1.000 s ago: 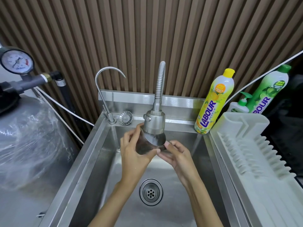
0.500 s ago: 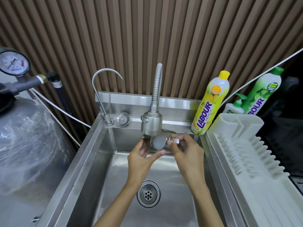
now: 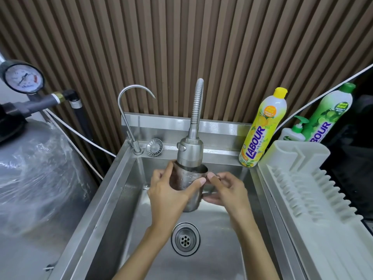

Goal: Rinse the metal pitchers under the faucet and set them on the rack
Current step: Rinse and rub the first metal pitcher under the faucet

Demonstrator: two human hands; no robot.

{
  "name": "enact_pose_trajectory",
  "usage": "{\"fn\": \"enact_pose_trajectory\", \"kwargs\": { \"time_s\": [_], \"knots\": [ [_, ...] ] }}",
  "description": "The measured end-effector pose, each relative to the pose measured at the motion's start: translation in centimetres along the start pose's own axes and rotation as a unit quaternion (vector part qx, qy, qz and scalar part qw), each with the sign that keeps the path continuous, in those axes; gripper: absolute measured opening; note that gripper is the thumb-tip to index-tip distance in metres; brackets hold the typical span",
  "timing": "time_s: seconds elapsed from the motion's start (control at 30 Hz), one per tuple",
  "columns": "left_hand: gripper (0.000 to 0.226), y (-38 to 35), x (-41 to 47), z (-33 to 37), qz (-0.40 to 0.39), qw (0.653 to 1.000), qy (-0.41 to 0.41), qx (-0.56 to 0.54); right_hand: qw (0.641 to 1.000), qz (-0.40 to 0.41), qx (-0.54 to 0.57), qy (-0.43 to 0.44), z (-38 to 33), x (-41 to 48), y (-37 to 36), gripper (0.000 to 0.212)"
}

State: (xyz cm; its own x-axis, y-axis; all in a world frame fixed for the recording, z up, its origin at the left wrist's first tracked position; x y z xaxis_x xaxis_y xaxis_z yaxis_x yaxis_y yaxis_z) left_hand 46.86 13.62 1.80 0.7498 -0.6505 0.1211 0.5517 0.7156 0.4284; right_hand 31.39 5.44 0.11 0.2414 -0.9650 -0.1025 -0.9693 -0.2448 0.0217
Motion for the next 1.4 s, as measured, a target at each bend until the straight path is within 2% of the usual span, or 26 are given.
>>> {"fn": "enact_pose_trajectory", "kwargs": {
  "time_s": [0.07, 0.13, 0.2, 0.3, 0.37, 0.47, 0.57, 0.63, 0.7, 0.8, 0.87, 0.93, 1.0, 1.07, 1.1, 1.17, 1.3, 1.4],
  "knots": [
    [0.081, -1.1, -0.3, -0.6, -0.055, 0.998, 0.016, -0.031, 0.988, 0.050, -0.131, 0.069, -2.1, -0.2, 1.4, 0.013],
    [0.068, -2.4, -0.1, -1.3, -0.107, 0.989, 0.036, -0.099, 0.958, 0.071, -0.249, 0.126, -3.8, -0.6, 1.8, 0.017],
    [0.059, -3.7, 0.2, -1.8, -0.140, 0.972, 0.058, -0.178, 0.947, 0.076, -0.270, 0.158, -4.6, -1.0, 1.7, 0.019],
    [0.074, -4.6, 0.9, -1.7, -0.142, 0.955, 0.058, -0.254, 0.983, 0.046, -0.102, 0.143, -3.4, -0.4, 1.2, 0.021],
    [0.085, -3.9, 1.6, -1.3, -0.112, 0.960, 0.028, -0.254, 0.995, 0.006, 0.019, 0.097, -1.6, 0.3, 0.3, 0.019],
    [0.090, -2.1, 1.8, 0.1, -0.072, 0.983, -0.047, -0.162, 0.983, -0.052, 0.173, 0.018, 1.0, 0.8, -1.6, 0.017],
    [0.100, -0.1, 1.1, 0.9, -0.006, 0.997, -0.058, -0.055, 0.975, -0.083, 0.202, -0.030, 1.7, 0.4, -2.6, 0.016],
    [0.107, 0.6, 0.7, 0.8, 0.022, 0.999, -0.029, -0.021, 0.983, -0.079, 0.159, -0.039, 1.3, 0.1, -2.3, 0.014],
    [0.107, 0.5, 0.4, 0.7, 0.012, 1.000, -0.001, -0.026, 0.992, -0.054, 0.104, -0.036, 0.5, -0.1, -1.4, 0.014],
    [0.081, -0.6, -0.2, 0.2, -0.039, 0.998, 0.018, -0.051, 0.998, 0.012, -0.049, 0.024, -1.8, -0.1, 0.8, 0.014],
    [0.066, -2.0, -0.4, -0.6, -0.091, 0.990, 0.039, -0.102, 0.973, 0.059, -0.202, 0.092, -3.7, -0.4, 1.6, 0.016],
    [0.052, -3.5, -0.3, -1.4, -0.138, 0.972, 0.067, -0.179, 0.945, 0.086, -0.279, 0.146, -4.9, -0.7, 1.7, 0.013],
    [0.050, -4.4, 0.1, -1.4, -0.152, 0.956, 0.073, -0.238, 0.956, 0.080, -0.227, 0.169, -5.0, -0.7, 1.5, 0.006],
    [0.064, -4.5, 0.9, -1.2, -0.144, 0.951, 0.050, -0.268, 0.990, 0.033, -0.039, 0.133, -3.5, 0.1, 0.9, 0.011],
    [0.072, -4.2, 1.3, -1.0, -0.133, 0.953, 0.037, -0.271, 0.993, 0.003, 0.055, 0.106, -2.6, 0.5, 0.4, 0.016],
    [0.084, -3.3, 2.1, -0.6, -0.109, 0.961, 0.000, -0.254, 0.983, -0.042, 0.169, 0.057, -0.7, 1.0, -0.9, 0.019],
    [0.086, -0.9, 1.8, 0.6, -0.073, 0.986, -0.064, -0.137, 0.974, -0.080, 0.211, -0.020, 2.3, 1.0, -2.8, 0.017],
    [0.092, 0.3, 1.1, 0.3, -0.023, 0.996, -0.042, -0.077, 0.981, -0.086, 0.168, -0.040, 2.4, 0.3, -2.9, 0.014]
  ]
}}
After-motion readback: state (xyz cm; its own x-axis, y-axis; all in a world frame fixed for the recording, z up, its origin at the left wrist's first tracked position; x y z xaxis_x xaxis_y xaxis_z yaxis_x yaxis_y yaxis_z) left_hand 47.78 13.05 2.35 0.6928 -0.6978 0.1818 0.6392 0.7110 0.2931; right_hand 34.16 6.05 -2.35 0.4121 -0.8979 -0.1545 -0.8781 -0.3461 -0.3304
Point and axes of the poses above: each hand's wrist, its own x-axis towards the middle knuckle, its own y-axis out of the back of the hand, z = x × y, the point moved 8 cm from there along x, towards the middle knuckle, and after that the axes turned 6 degrees about y, right-handed, at the moved point
